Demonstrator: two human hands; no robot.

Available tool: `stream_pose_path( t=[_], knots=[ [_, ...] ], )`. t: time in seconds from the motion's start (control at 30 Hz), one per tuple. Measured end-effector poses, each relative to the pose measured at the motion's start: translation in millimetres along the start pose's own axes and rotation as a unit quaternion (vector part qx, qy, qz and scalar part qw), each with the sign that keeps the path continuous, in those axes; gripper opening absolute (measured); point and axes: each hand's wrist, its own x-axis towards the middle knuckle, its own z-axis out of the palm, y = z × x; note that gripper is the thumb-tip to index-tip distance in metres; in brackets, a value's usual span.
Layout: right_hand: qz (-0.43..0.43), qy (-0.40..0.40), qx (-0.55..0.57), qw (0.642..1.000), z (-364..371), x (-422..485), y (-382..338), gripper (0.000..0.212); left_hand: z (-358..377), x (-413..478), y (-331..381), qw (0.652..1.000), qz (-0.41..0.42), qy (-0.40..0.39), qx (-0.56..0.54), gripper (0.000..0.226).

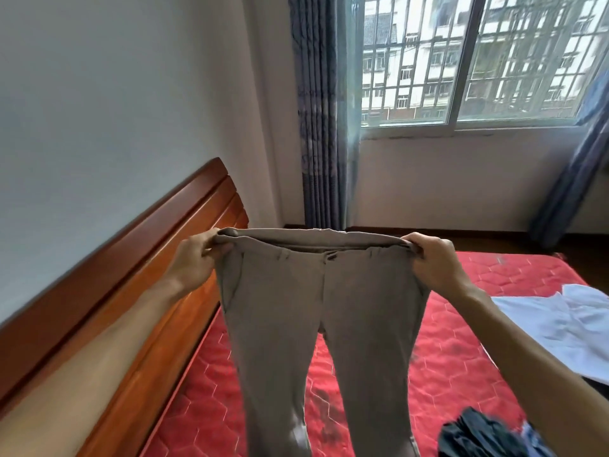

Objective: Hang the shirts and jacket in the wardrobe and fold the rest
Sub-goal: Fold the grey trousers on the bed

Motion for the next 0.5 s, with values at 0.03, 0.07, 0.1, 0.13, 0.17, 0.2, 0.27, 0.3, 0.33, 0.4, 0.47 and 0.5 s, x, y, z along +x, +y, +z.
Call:
stream_pose_path(
  t=[0.03,0.07,0.1,0.13,0.17,0.2,0.27,0.3,0.33,0.4,0.47,0.5],
  knots=[
    [-0.004,0.01,-0.002,1.0,-2.2,-4.7,0.3,0.044,3.7,-1.7,0.1,1.0,0.006,0.005,0.002,0.024],
    [-0.003,0.02,-0.007,1.0,-5.7,-10.0,-0.5,0.047,6.7,-5.0,2.0,1.0,0.014,0.011,0.005,0.023],
    [-0.002,0.027,-0.013,1.0,-10.1,-16.3,-1.9,0.048,8.3,-10.8,6.6,1.0,0.023,0.016,0.009,0.025],
    [-0.005,0.036,-0.019,0.999,-15.8,-23.4,-4.1,0.049,8.8,-18.0,12.8,0.999,0.03,0.023,0.005,0.029],
    [-0.011,0.05,-0.024,0.998,-22.6,-31.0,-6.1,0.05,8.5,-25.7,20.1,0.999,0.038,0.03,0.003,0.032],
    [-0.019,0.069,-0.028,0.997,-30.7,-39.5,-8.5,0.051,7.4,-33.8,27.8,0.998,0.045,0.038,0.001,0.036],
    [-0.032,0.122,-0.028,0.992,-51.2,-59.9,-16.7,0.049,0.8,-51.1,43.5,0.996,0.066,0.061,0.003,0.043],
    [-0.039,0.158,-0.024,0.986,-63.2,-72.2,-23.2,0.045,-3.4,-60.7,50.3,0.994,0.08,0.078,0.005,0.047],
    [-0.045,0.193,-0.015,0.98,-76.1,-85.3,-31.1,0.04,-7.6,-71.2,56.8,0.991,0.093,0.097,0.005,0.051],
    [-0.062,0.247,0.009,0.967,-102.5,-114.6,-48.2,0.034,-16.1,-95.8,74.9,0.984,0.112,0.136,-0.004,0.045],
    [-0.082,0.279,0.026,0.957,-128.4,-145.8,-65.0,0.034,-26.1,-125.2,98.4,0.976,0.13,0.173,-0.018,0.024],
    [-0.087,0.291,0.035,0.952,-140.6,-160.6,-72.8,0.033,-32.5,-140.9,110.4,0.969,0.145,0.197,-0.017,0.018]
  ],
)
